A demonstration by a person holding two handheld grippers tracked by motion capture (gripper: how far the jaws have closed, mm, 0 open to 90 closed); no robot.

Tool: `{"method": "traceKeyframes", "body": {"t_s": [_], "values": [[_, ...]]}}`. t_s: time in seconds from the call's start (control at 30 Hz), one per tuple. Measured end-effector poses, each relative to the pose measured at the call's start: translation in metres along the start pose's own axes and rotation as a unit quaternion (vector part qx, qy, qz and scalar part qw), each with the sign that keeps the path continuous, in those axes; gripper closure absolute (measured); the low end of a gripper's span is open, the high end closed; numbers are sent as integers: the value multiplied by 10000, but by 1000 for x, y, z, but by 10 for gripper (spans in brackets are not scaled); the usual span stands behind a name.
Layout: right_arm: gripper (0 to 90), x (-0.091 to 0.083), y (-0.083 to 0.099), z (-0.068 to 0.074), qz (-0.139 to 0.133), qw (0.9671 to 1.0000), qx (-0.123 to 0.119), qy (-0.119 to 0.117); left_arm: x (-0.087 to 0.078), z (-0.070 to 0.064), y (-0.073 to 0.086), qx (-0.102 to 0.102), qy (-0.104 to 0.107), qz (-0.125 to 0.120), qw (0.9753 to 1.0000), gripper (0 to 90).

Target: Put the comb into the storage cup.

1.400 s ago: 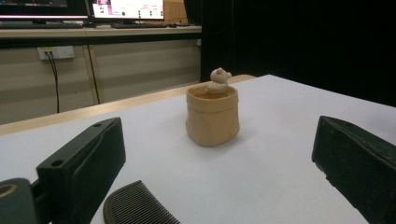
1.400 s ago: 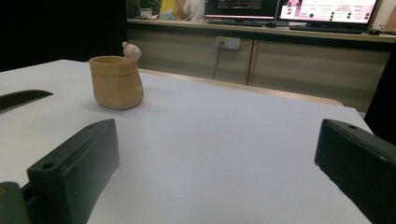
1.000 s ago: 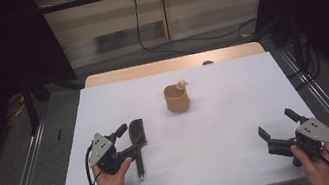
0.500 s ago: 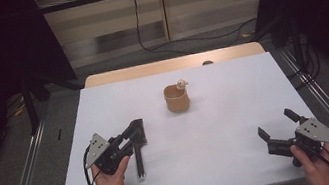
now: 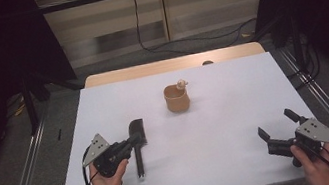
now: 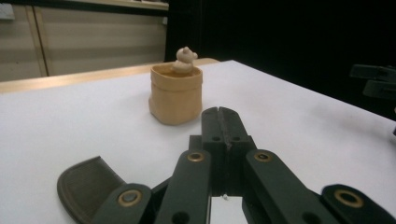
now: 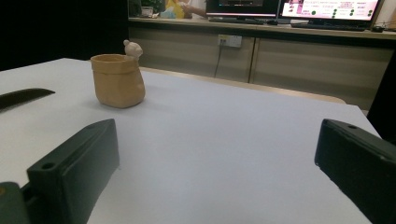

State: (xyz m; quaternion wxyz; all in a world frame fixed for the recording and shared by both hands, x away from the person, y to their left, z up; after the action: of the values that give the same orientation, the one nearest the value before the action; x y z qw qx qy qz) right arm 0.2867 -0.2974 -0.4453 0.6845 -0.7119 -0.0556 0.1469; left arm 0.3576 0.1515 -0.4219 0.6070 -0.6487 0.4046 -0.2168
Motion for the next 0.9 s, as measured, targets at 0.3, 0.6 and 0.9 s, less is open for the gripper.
{"method": "traceKeyframes", "body": {"t_s": [0.3,0.6,0.9], "values": [[0,0,0,0,1,10000,8,2,-2,0,6,-121,12,421,9990,900],[0,0,0,2,6,10000,-9,-61,-1,7,18,-280,-162,1118,9932,900],[0,0,0,2,6,10000,-8,-64,9,4,26,-725,167,1962,9777,900]]}}
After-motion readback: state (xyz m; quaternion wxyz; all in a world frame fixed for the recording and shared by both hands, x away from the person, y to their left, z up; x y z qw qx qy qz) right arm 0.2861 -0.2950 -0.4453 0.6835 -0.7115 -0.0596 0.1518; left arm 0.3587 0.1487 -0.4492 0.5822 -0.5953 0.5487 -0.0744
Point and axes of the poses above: each handheld gripper's, and its own axes: x roughly forward along the jaws, y roughly out of its underside, z roughly to its left, the point moved 5 cm from there along x, roughly forward along the jaws, and after that the axes turned 2 degrees about -z, right-handed, at the moved point
